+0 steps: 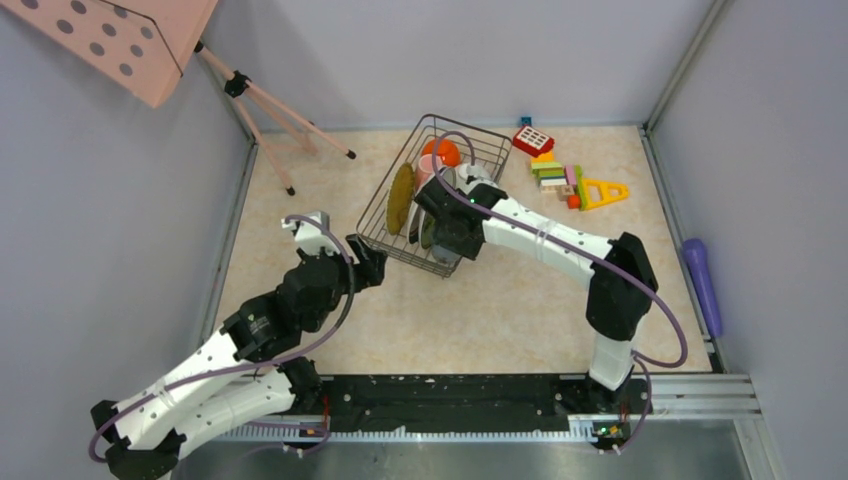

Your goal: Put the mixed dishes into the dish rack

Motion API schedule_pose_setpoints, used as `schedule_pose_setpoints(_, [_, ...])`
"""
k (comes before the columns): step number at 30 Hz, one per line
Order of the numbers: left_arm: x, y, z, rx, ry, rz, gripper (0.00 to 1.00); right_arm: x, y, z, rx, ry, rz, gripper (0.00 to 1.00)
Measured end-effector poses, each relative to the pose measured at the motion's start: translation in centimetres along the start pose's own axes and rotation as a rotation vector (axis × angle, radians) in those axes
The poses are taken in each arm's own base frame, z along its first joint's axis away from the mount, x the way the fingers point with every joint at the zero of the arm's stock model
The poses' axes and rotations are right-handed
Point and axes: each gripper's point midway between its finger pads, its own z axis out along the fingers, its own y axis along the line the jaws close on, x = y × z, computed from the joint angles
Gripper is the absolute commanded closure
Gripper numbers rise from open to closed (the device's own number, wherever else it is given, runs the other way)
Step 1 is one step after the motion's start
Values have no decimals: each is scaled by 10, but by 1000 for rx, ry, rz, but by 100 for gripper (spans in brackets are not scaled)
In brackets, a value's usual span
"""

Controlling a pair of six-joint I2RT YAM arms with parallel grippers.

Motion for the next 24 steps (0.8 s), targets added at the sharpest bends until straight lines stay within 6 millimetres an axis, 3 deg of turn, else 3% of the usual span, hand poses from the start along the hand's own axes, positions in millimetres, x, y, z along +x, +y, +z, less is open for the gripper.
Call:
schedule_pose_setpoints(16, [11, -2, 9, -11, 40, 30, 22, 0, 5, 2, 4, 7, -35, 100])
schedule_pose_setpoints(24, [14, 16, 33, -100, 81, 29, 23, 1, 7, 1, -9, 15, -42, 100])
